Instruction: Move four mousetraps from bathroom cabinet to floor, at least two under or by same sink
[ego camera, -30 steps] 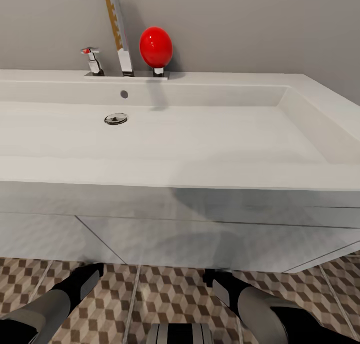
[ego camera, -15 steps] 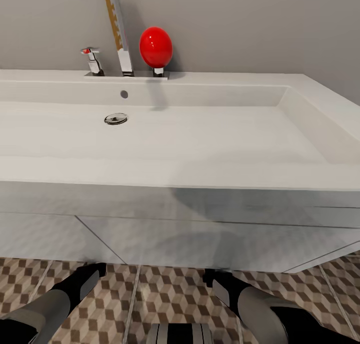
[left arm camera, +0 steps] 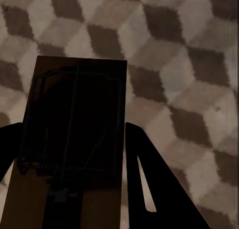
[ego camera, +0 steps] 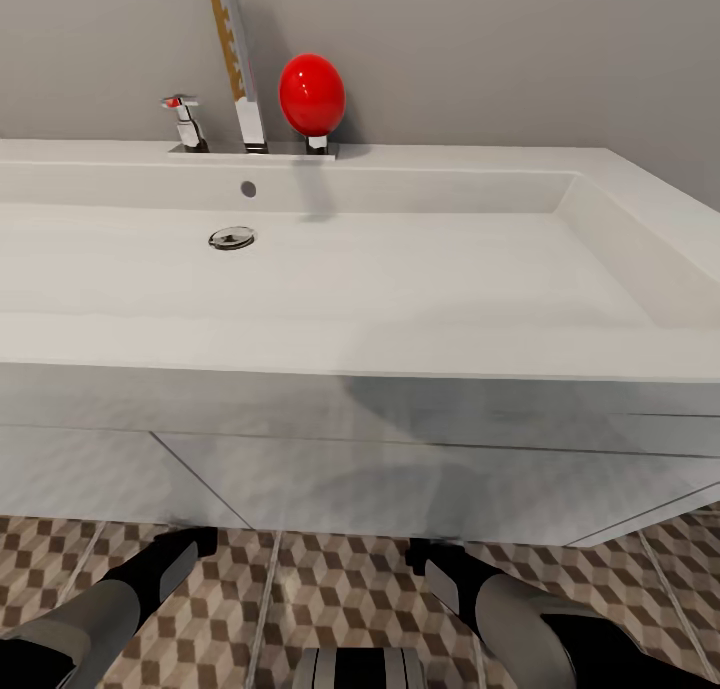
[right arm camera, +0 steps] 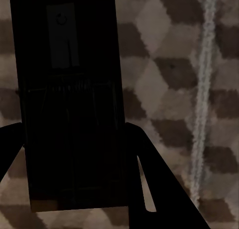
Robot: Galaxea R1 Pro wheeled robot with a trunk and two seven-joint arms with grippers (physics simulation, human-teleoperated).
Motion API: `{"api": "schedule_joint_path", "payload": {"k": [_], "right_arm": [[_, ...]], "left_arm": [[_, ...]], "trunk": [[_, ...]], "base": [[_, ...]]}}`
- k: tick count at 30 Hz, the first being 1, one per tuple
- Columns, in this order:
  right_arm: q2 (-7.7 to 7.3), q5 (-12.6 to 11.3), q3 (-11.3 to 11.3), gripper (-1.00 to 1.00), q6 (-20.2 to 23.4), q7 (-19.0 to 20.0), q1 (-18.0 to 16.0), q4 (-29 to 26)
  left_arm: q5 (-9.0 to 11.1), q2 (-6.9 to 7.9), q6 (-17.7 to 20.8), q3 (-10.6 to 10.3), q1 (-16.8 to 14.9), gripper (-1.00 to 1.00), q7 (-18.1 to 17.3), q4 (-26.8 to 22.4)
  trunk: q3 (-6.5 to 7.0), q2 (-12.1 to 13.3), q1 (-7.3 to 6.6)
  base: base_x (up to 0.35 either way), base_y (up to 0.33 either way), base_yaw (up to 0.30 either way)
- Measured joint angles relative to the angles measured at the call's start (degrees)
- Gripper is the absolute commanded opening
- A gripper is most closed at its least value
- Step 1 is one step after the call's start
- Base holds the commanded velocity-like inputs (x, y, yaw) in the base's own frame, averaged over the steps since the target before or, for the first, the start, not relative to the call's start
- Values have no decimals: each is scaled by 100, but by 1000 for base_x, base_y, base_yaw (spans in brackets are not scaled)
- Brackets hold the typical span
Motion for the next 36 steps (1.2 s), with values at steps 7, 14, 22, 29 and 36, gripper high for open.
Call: {"api": "schedule_joint_path", "payload": {"k": [7,14,22,29,36], "right_arm": [[0,0,0,-100,0,0,0,0],[0,2,3,-100,-4,0,0,0],[0,6,10,-100,-6,0,0,1],[0,6,6,-100,-18,-1,0,0],[0,4,-3,-100,-90,2,0,3]], "left_arm": [[0,-1,3,0,0,-100,-16,1],[0,9,-6,-8,0,-100,-17,1],[-7,-7,-64,-2,0,-100,-18,-15],[5,-11,-83,10,5,-100,-19,-27],[9,-79,-93,21,0,-100,-20,-2]], "trunk": [[0,0,0],[0,0,0],[0,0,0],[-1,0,0],[-1,0,0]], "base": [[0,0,0],[0,0,0],[0,0,0],[0,0,0],[0,0,0]]}}
